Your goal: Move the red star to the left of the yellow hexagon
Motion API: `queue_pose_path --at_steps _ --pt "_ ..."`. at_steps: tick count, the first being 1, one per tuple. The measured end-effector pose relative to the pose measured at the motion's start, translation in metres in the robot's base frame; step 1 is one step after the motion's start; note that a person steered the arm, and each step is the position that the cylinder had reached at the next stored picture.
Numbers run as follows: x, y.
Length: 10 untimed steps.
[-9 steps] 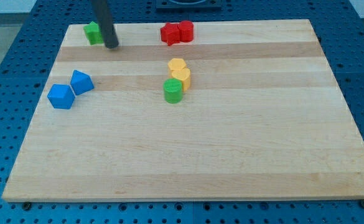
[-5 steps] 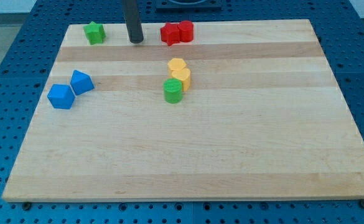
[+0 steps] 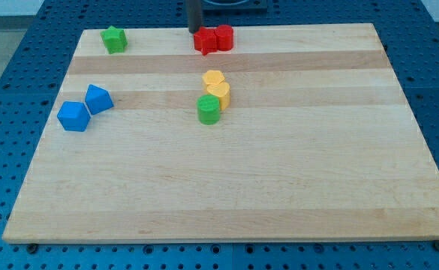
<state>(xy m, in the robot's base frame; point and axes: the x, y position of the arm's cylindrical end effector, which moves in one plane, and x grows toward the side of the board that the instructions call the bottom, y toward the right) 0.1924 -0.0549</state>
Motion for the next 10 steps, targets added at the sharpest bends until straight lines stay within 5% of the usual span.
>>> queue_pose_path --at_steps 5,10 --pt "0.056 0.009" --pt "0.194 0.000"
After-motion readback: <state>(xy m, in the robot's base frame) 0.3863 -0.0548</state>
